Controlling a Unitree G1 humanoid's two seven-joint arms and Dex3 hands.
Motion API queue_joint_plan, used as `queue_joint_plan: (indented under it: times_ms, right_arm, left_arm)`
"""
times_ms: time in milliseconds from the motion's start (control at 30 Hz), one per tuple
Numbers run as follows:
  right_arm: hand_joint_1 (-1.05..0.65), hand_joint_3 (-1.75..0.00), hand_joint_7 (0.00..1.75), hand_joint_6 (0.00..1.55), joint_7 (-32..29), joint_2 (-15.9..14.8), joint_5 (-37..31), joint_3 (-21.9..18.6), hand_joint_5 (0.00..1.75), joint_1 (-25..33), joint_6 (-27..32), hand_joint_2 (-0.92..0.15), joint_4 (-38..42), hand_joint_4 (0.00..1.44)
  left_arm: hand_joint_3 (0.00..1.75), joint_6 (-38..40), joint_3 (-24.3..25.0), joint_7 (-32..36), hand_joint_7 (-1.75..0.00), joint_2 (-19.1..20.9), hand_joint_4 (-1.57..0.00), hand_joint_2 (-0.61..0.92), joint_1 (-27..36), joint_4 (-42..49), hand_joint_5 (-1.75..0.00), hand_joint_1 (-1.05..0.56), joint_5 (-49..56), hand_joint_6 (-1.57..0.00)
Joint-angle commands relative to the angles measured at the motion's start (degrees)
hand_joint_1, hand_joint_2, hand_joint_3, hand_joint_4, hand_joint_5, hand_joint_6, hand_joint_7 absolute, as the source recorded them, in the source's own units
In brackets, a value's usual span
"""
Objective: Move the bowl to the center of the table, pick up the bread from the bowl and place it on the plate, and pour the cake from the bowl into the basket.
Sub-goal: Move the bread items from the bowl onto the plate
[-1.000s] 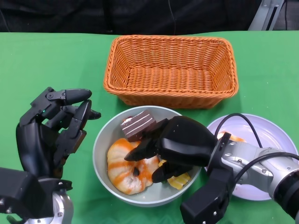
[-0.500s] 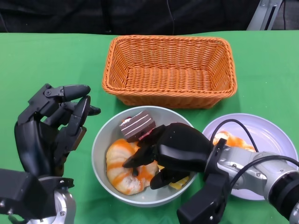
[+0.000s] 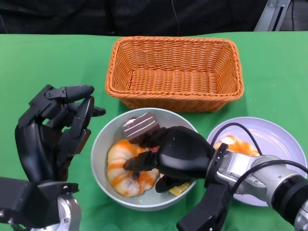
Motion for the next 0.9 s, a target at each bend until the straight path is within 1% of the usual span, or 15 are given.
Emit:
queue_joint_plan:
  times_ms: [33, 233, 333, 367, 400, 500, 633, 733, 900]
  right_arm:
    - [-0.78, -0.05, 0.0, 0.68, 1.02, -0.5, -0.51, 0.52, 0.0, -1.0, 2.24, -0.92, -0.36, 0.56]
    - [-0.8, -0.04, 0.0, 0.62, 1.43, -0.19, -0.82, 1.43, 0.01, -0.7, 4.23, -0.92, -1.25, 0.58]
    - [-0.8, -0.02, 0.0, 0.62, 1.54, -0.18, -0.63, 1.53, 0.02, -0.3, 4.72, -0.91, -1.74, 0.6]
    - [-0.8, -0.02, 0.0, 0.62, 0.53, -0.1, -0.73, 1.63, 0.02, -0.13, 4.77, -0.91, -1.59, 0.6]
    - [-0.8, -0.01, 0.01, 0.64, -0.16, -0.04, -0.87, 1.8, 0.03, -0.06, 4.83, -0.9, -1.42, 0.63]
    - [-0.8, -0.01, 0.02, 0.67, -1.02, 0.01, -0.95, 2.21, 0.03, -0.07, 4.98, -0.9, -1.13, 0.64]
    - [-0.77, 0.0, 0.03, 0.74, -2.34, 0.52, -0.58, 2.77, 0.05, 0.5, 5.54, -0.89, -0.73, 0.7]
    - [-0.76, 0.0, 0.04, 0.79, -4.24, 1.16, -0.96, 3.29, 0.06, 0.81, 6.23, -0.84, -0.1, 0.75]
    - [-0.73, 0.0, 0.04, 0.83, -4.16, 1.7, -0.87, 3.83, 0.08, 1.35, 7.25, -0.79, -0.09, 0.78]
  left_arm:
    - [0.31, -1.22, 0.03, -0.23, -0.69, 0.47, -0.81, 0.92, 0.69, -0.53, -1.2, -0.18, -0.26, -0.96]
    - [0.31, -1.6, -0.18, -0.32, -0.68, 0.48, -0.81, 0.92, 0.99, -0.78, -1.2, -0.18, -0.46, -0.96]
    - [0.31, -1.29, -0.32, -0.15, -0.68, 0.32, -0.81, 0.92, 1.11, -1.1, -1.2, -0.18, -0.79, -0.97]
    - [0.3, -1.38, -0.39, 0.09, -0.68, 0.27, -0.81, 0.92, 1.14, -1.13, -1.2, -0.18, -0.43, -0.97]
    - [0.3, -1.42, -0.46, 0.36, -0.68, 0.23, -0.82, 0.92, 1.17, -1.21, -1.2, -0.18, -0.01, -0.97]
    - [0.31, -1.42, -0.54, 0.69, -0.67, 0.14, -0.82, 0.92, 1.22, -1.34, -1.2, -0.18, 0.51, -0.98]
    - [0.32, -1.73, -0.58, 0.36, -0.67, -0.07, -0.82, 0.92, 1.13, -1.58, -1.2, -0.17, -0.19, -0.98]
    - [0.33, -1.67, -0.54, 0.36, -0.66, -0.16, -0.82, 0.92, 1.18, -1.87, -1.2, -0.17, -0.47, -0.98]
    - [0.32, -1.49, -0.51, 0.34, -0.66, -0.12, -0.82, 0.92, 1.21, -2.11, -1.2, -0.17, -0.53, -0.98]
